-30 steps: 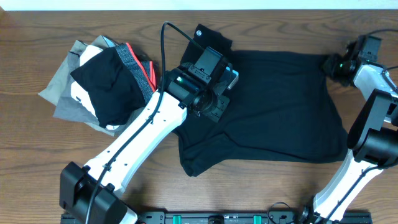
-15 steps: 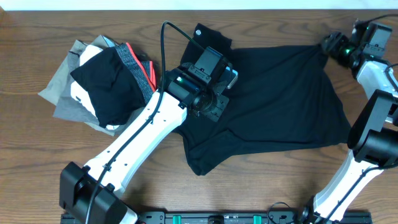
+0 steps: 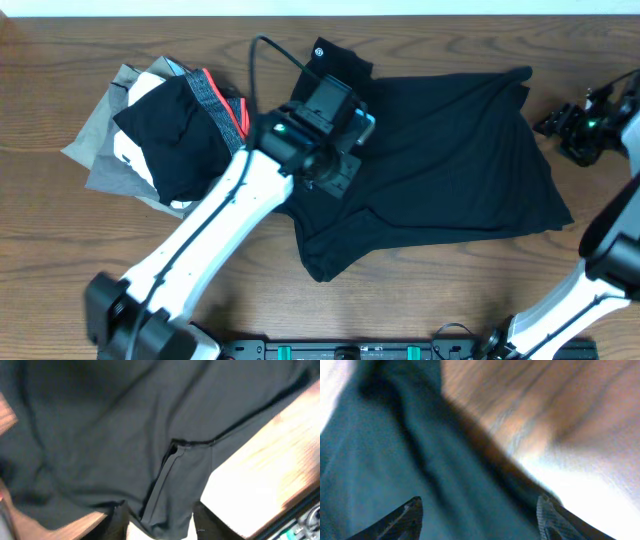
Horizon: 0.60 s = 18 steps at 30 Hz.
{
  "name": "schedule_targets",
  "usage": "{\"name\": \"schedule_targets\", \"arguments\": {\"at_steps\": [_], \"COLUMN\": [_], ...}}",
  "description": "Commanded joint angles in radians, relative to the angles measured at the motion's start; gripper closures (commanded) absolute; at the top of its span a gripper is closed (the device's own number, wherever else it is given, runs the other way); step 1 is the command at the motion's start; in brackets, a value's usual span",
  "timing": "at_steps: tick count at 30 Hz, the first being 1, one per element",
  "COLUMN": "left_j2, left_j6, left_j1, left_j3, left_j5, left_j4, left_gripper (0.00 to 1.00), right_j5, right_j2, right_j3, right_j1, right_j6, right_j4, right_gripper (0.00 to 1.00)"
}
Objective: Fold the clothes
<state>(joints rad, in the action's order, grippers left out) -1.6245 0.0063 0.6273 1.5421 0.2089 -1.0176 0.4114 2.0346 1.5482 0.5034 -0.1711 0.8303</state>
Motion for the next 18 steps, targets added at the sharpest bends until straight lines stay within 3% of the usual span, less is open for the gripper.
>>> {"name": "schedule_targets", "arguments": {"at_steps": [1, 3, 5, 10, 18], "left_j2": [0.144, 0.205, 0.251, 0.264, 0.184], "left_j6": [-0.01, -0.003, -0.006, -0.141, -0.138], "left_j1": [-0.023, -0.022, -0.023, -0.019, 0.016], "left_j3": [0.064, 0.064, 0.064, 0.012, -0.254], "left_j5": [-0.008, -0.011, -0.028, -0.05, 0.093], "left_j4": [-0.02, -0.043, -0.087, -0.234, -0.122], "left_gripper": [0.36, 0.25, 0.25, 0.26, 0.25], "right_j5": [0.014, 0.012, 0.006, -0.063, -0.199], "right_j2": [-0.136, -0.185, -0.23, -0.271, -0.267], "right_j3": [0.008, 0.008, 0.008, 0.007, -0.147], "right_j1": [0.009, 0.006, 0.006, 0.006, 0.008], "right_j6": [0.072, 0.071, 0.05, 0.011, -0.006], "right_j4": [0.051, 0.108, 0.178, 0.304, 0.327], "right_gripper": [0.27, 0.24, 0.22, 0.18, 0.2]}}
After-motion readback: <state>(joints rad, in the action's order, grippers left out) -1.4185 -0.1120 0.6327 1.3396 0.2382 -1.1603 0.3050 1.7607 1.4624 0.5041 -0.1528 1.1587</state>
